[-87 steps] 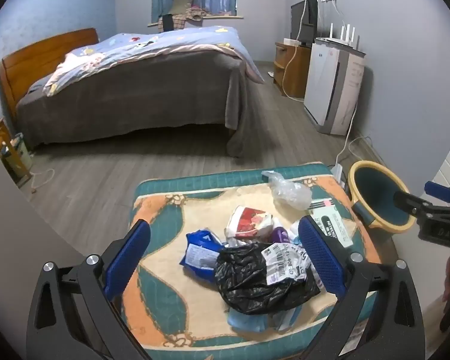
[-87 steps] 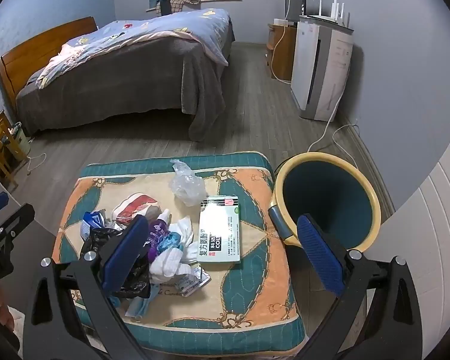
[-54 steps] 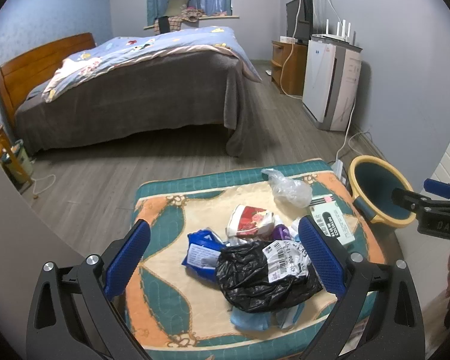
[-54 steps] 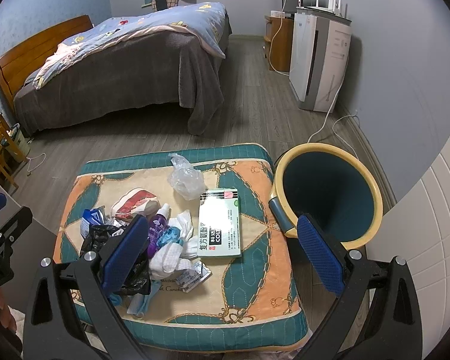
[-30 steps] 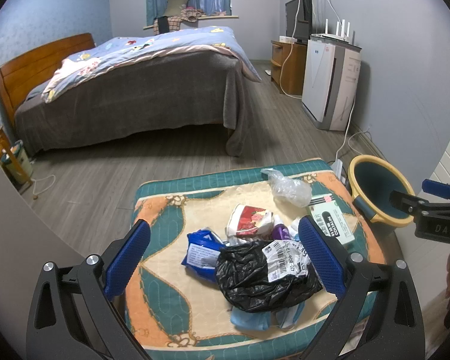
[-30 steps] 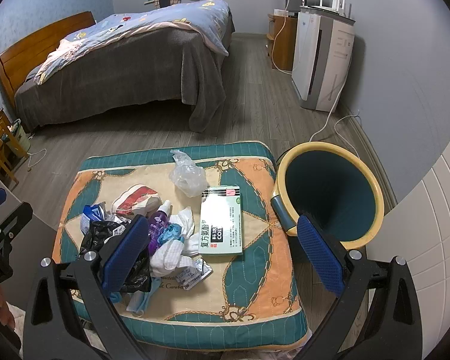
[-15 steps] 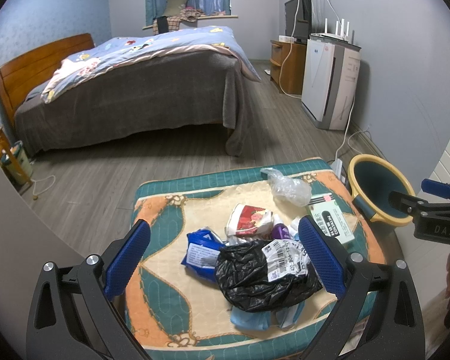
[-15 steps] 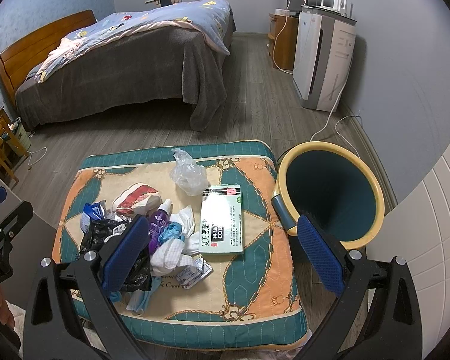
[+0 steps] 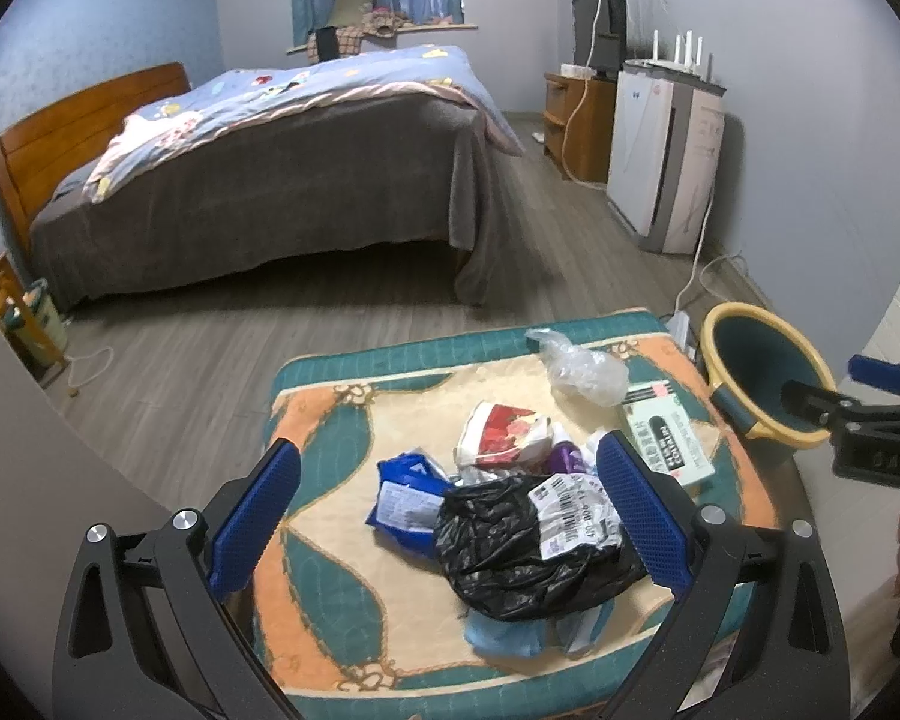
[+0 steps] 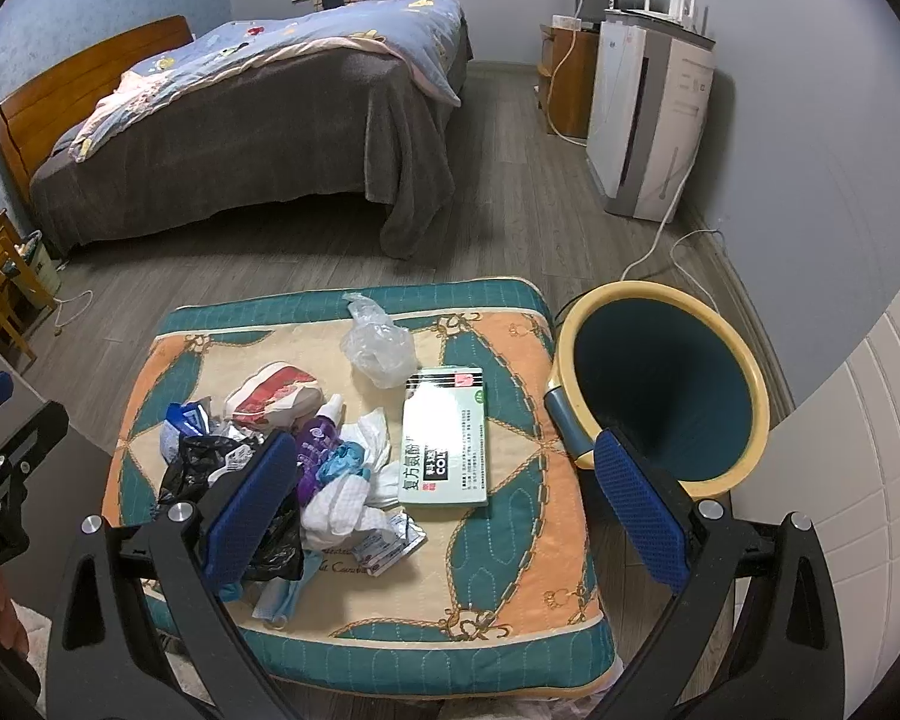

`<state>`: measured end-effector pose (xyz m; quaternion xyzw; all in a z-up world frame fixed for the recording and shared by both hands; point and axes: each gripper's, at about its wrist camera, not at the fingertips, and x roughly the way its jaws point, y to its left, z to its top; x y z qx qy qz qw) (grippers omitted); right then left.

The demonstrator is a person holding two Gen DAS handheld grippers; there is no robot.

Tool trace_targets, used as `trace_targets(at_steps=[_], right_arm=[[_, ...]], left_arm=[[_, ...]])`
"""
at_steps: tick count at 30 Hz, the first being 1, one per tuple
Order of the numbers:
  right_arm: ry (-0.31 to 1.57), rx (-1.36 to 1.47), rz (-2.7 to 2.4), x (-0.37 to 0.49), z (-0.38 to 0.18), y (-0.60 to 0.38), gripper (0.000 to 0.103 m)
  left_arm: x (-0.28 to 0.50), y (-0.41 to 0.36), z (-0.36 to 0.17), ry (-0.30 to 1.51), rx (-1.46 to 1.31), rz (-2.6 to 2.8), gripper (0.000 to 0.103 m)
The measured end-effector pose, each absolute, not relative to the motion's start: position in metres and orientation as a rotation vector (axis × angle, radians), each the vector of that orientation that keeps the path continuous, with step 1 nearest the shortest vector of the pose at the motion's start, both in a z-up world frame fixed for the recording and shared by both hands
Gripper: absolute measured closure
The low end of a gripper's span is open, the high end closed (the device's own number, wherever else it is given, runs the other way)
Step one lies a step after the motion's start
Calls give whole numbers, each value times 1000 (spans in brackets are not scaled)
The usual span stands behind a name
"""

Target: Collect trash

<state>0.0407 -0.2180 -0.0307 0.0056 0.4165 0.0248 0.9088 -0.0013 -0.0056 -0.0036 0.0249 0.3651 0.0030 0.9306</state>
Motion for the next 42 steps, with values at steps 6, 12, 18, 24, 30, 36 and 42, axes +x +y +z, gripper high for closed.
trace_targets(at_steps=[6, 12, 18, 24, 30, 36, 42], right_arm=[[842, -139, -49, 45, -33, -206, 6], [910, -61, 52, 57, -46, -210, 6], [984, 5, 27, 77, -62, -221, 6], [1011, 91, 37, 83, -67, -232, 6], [1025, 77, 45, 84, -70, -229, 6], [1048, 97, 69, 89, -74, -233, 6], [1117, 149, 41, 104, -92, -249, 6]], left_arm=[[5, -7, -21, 783, 68, -28, 5], [18, -11, -51, 864, 45, -84, 5], [20, -34, -81, 934, 103, -172, 8], [20, -56, -99, 982, 190, -255, 18], [26, -74, -118, 1024, 305, -277, 39], [30, -81, -117, 1003, 366, -301, 78], [38, -60, -71, 914, 307, -253, 88]])
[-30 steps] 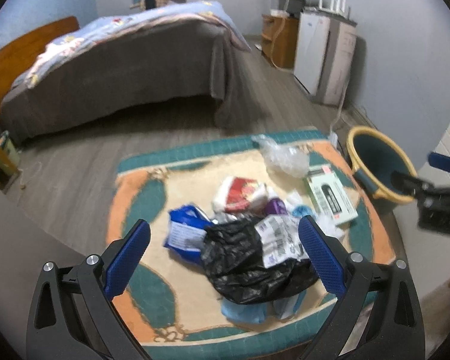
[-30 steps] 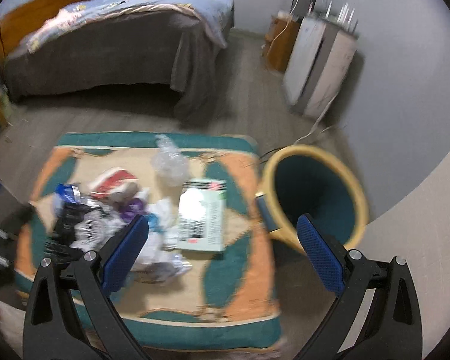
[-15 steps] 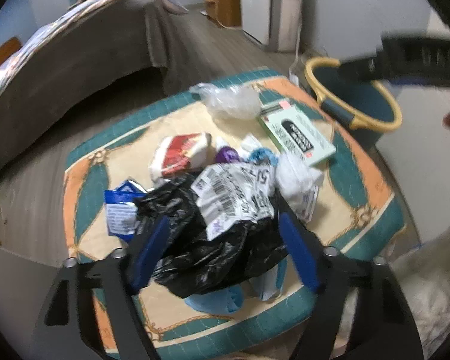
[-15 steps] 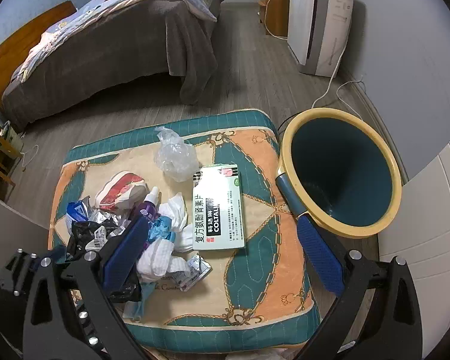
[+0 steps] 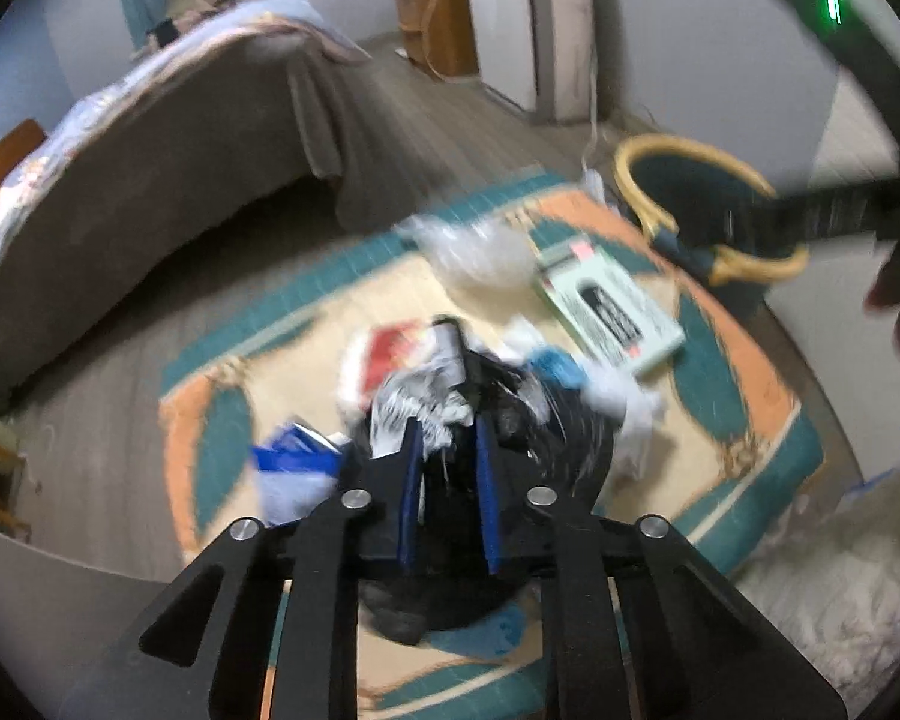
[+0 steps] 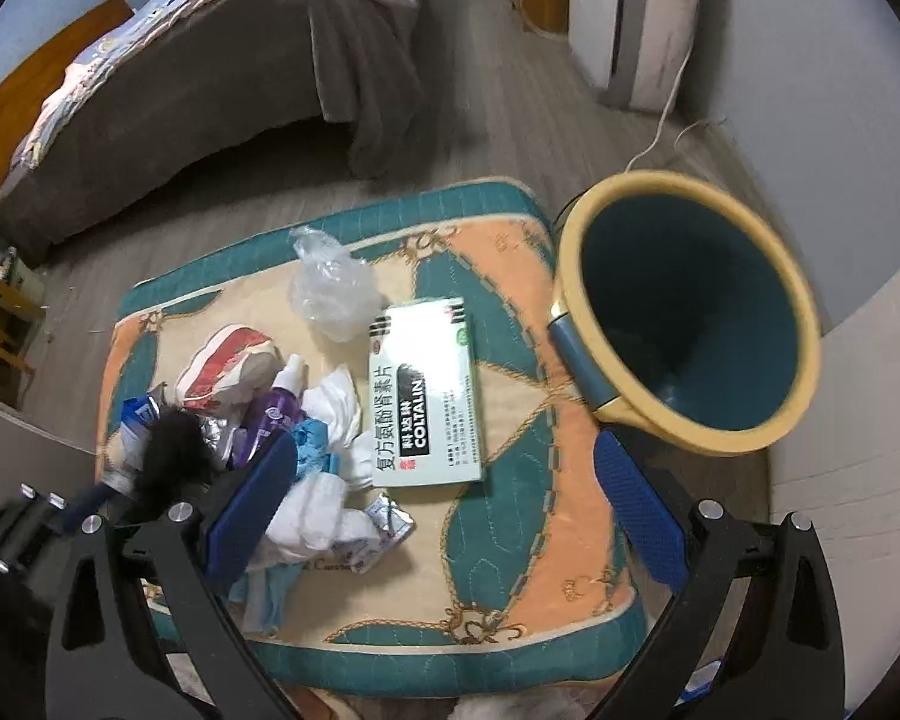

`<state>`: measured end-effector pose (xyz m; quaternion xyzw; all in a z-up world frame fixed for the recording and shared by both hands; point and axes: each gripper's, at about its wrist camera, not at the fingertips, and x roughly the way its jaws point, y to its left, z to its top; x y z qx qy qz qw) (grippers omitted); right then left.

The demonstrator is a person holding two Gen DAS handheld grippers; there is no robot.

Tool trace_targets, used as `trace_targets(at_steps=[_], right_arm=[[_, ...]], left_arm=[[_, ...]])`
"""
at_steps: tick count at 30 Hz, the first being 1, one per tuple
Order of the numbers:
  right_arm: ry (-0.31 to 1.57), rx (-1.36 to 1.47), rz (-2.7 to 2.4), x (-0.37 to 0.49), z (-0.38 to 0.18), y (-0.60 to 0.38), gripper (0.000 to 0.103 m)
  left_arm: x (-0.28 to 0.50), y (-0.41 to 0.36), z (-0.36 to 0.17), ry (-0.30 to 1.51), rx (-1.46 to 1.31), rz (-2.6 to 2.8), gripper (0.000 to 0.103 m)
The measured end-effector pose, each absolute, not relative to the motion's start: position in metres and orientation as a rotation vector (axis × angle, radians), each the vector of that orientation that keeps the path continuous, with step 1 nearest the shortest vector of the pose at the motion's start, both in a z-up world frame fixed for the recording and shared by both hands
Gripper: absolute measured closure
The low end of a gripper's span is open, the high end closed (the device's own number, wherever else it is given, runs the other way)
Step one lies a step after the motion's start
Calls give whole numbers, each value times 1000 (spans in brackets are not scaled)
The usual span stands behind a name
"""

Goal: Collect trash
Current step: 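Grasp the black plastic bag with the left gripper while the right grasps the COLTALIN box, then drop the COLTALIN box into the bin with the right gripper while the left drops the black bag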

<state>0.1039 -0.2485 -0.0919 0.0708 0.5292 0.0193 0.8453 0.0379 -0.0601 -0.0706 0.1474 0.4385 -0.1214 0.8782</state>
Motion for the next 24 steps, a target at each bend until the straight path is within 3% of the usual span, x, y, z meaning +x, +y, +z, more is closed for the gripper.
trace_targets(at_steps=[6, 19, 21, 24], right_arm=[[1122, 129, -12, 125, -116, -245, 6], [1253, 2, -35, 166, -184, -213, 6], [1269, -32, -27, 168, -192, -207, 8], [1308, -63, -26, 171, -203, -202, 19]], left_arm=[[63, -29, -29, 839, 185, -226, 89], [84, -6, -32, 816, 75, -201, 89], [85, -6, -33, 819, 77, -206, 89], [86, -6, -33, 819, 74, -215, 89]])
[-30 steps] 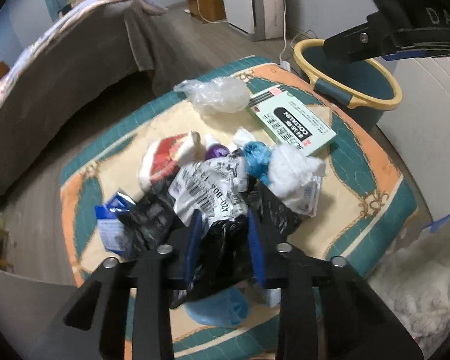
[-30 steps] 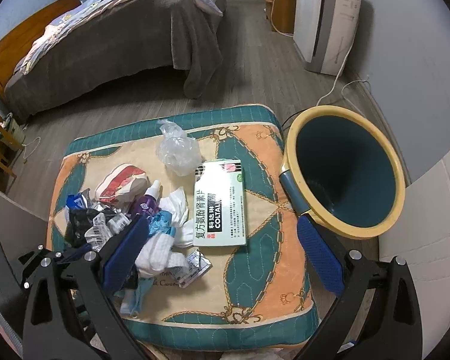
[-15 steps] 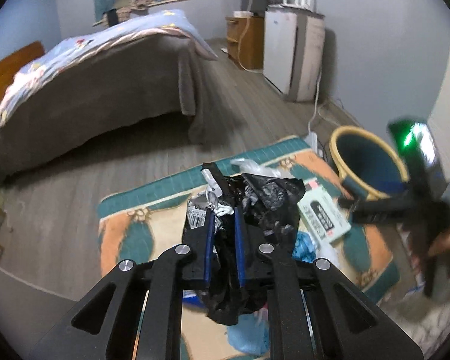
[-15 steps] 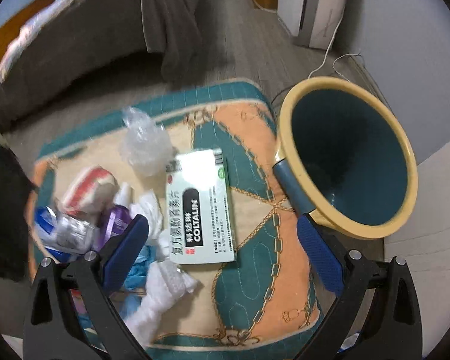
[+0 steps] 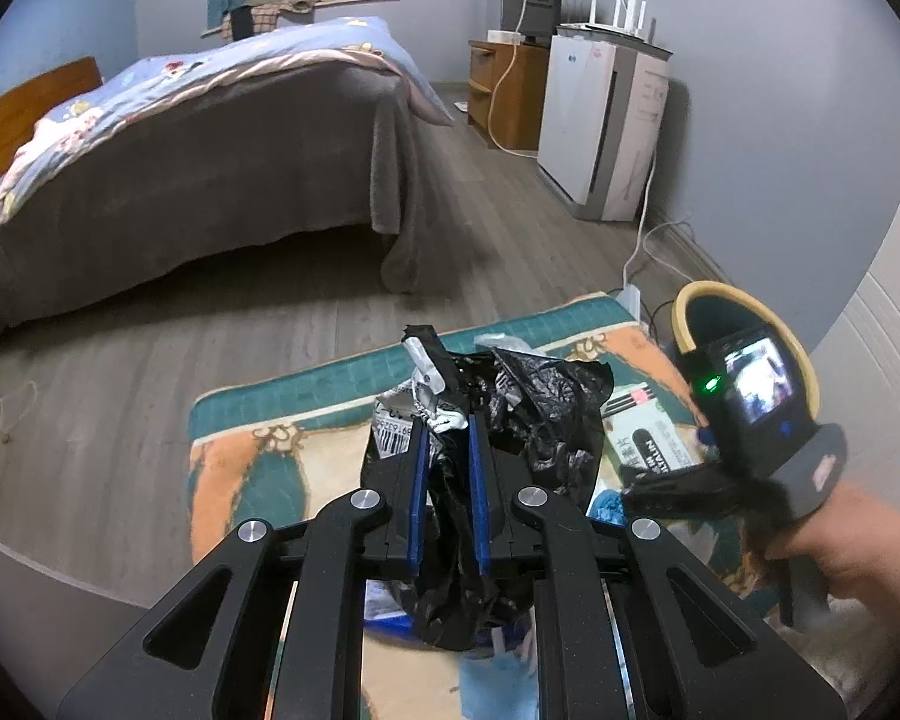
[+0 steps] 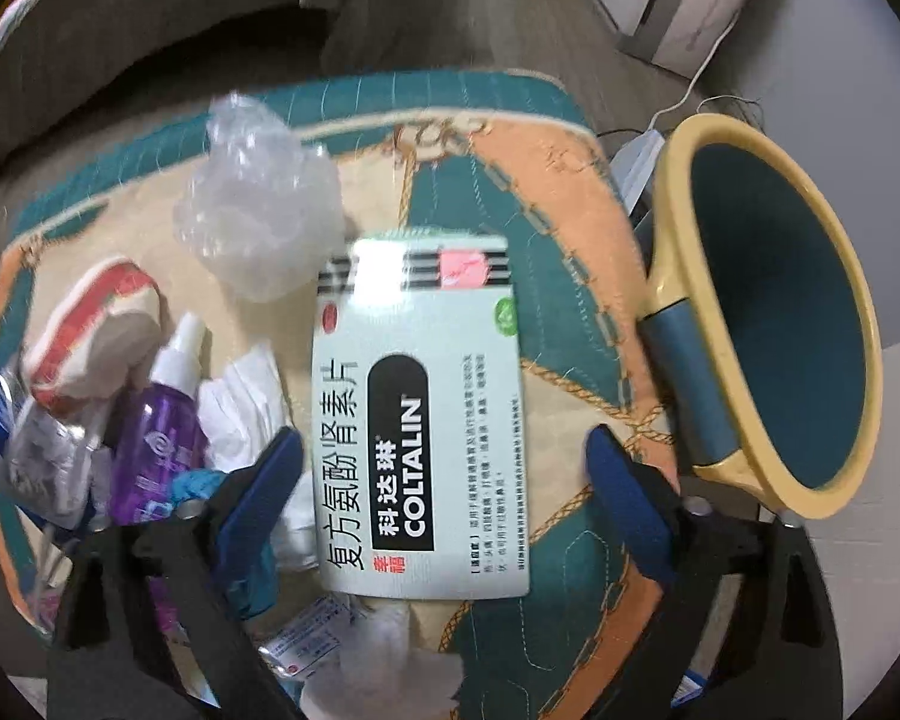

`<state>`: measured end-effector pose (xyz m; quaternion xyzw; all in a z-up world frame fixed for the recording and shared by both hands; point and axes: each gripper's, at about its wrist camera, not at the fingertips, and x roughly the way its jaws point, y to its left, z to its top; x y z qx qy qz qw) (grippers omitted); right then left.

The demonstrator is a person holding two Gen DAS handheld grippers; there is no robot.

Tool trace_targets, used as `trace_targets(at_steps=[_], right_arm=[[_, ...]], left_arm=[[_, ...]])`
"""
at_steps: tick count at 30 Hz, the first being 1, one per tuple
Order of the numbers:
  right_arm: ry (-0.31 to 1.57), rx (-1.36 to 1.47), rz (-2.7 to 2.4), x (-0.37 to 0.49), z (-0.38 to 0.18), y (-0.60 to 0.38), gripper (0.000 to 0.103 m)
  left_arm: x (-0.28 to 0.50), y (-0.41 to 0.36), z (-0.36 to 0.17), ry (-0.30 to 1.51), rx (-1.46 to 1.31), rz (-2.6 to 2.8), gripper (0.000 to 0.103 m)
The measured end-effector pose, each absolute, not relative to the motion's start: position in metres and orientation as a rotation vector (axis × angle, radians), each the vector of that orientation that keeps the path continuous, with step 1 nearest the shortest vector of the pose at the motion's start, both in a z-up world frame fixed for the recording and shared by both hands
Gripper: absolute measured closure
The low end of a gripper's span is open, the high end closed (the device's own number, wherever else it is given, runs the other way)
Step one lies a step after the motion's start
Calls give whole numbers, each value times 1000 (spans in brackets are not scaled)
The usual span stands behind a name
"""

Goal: Collect trash
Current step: 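Drop the COLTALIN box into the bin with the right gripper while the left drops the black bag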

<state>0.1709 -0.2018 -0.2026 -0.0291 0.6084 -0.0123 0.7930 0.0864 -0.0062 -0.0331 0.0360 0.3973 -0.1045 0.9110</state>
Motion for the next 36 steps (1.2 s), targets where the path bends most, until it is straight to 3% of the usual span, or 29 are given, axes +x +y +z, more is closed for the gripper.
trace_targets(at_steps=[2, 10, 24, 36], right_arm=[[1325, -62, -26, 170, -206, -203, 30], [1255, 14, -95, 161, -162, -225, 31], [976, -54, 9, 114, -19, -294, 31], [992, 158, -161, 139, -54, -395, 31]], left_arm=[[86, -6, -33, 818, 72, -221, 89], [83, -8, -27, 797, 69, -236, 89], [79, -23, -22, 759, 115, -240, 89], [81, -76, -4, 733, 112, -318, 89]])
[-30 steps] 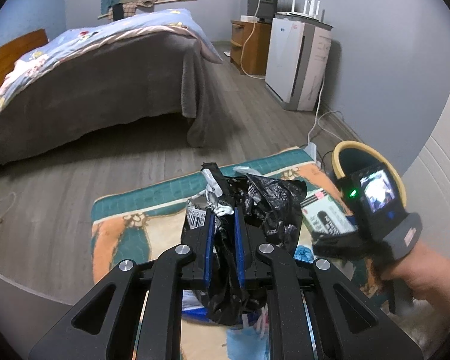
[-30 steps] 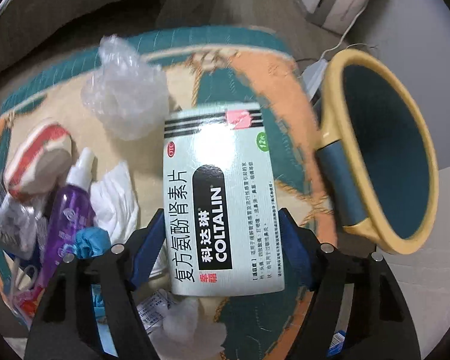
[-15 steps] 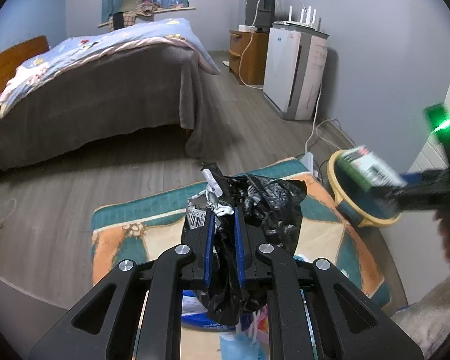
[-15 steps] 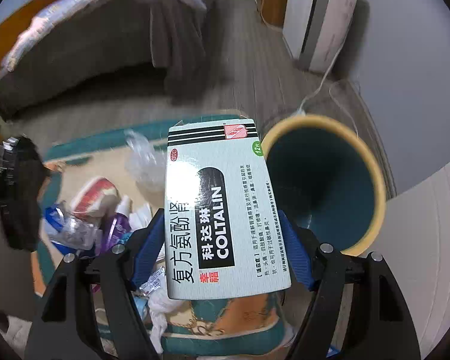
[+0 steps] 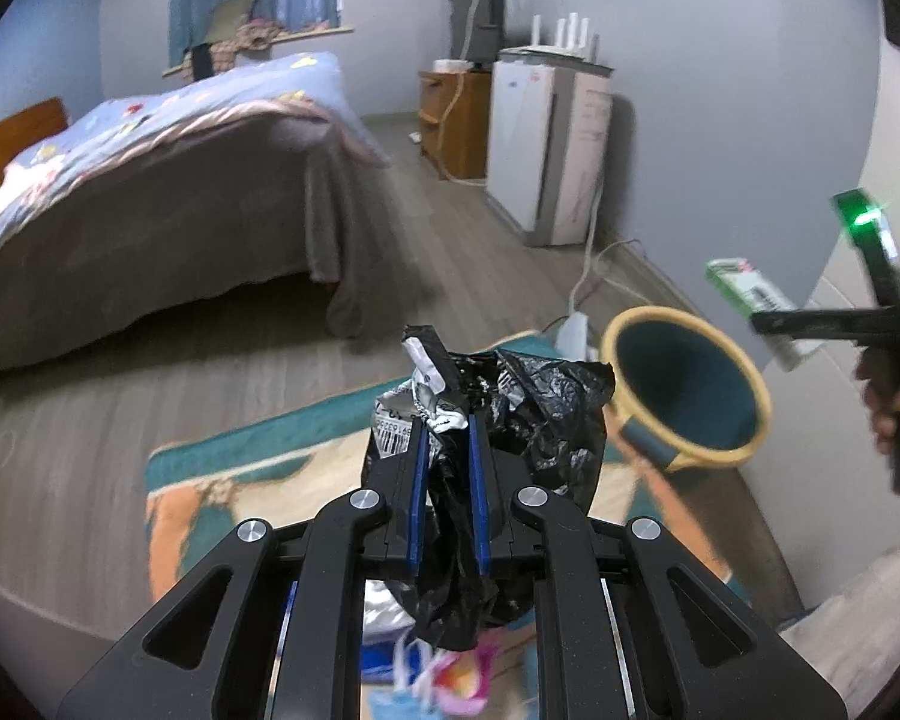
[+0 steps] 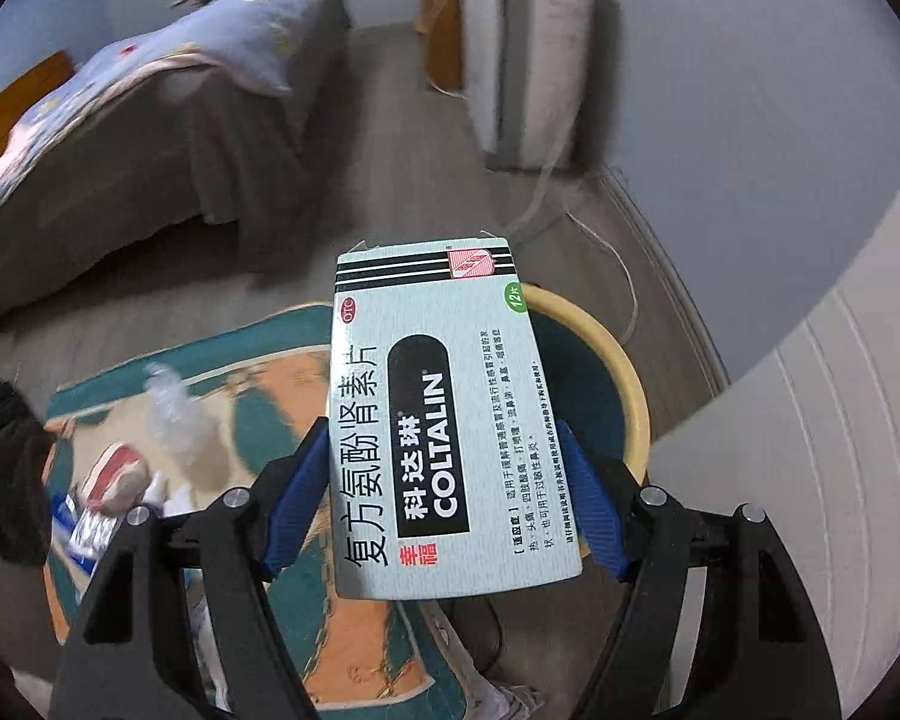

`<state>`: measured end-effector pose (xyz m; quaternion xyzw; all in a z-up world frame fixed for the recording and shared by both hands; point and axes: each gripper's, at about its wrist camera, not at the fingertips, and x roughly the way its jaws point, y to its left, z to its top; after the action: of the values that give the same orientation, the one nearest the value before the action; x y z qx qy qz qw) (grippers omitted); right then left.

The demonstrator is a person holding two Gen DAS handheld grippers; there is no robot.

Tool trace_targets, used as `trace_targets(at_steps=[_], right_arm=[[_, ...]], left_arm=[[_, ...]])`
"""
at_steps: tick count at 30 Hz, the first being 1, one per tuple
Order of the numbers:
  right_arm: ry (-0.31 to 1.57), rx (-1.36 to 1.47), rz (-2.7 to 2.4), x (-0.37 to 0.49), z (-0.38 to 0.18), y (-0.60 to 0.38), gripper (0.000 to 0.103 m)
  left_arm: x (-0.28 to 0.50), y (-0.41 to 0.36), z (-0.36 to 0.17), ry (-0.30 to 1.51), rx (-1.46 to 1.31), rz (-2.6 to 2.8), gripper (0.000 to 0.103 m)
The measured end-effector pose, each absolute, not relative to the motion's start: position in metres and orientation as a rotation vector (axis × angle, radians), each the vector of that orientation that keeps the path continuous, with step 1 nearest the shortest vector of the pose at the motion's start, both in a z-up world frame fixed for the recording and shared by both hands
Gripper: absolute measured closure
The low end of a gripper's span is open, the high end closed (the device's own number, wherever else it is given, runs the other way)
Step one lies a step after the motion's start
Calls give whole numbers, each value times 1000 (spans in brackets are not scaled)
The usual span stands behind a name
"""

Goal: Collect trash
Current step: 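Drop the COLTALIN box into the bin with the right gripper while the left drops the black bag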

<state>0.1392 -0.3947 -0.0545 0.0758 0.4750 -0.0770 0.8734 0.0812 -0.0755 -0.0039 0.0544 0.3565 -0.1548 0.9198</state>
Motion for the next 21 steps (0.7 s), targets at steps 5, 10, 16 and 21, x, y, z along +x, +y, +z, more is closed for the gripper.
trace_targets(at_steps=[5, 10, 16, 21], right_arm=[[988, 150, -210, 144, -65, -405, 31], [1002, 156, -245, 150, -73, -426, 31], [1033, 174, -303, 156, -92, -452, 31], [1081, 218, -353, 156, -110, -476, 31]], left_arm=[[91, -124, 0, 723, 150, -380, 89], [108, -172, -9, 769, 172, -437, 89], [131, -219, -18, 797, 179, -507, 89], [152, -253, -28, 824, 158, -555, 89]])
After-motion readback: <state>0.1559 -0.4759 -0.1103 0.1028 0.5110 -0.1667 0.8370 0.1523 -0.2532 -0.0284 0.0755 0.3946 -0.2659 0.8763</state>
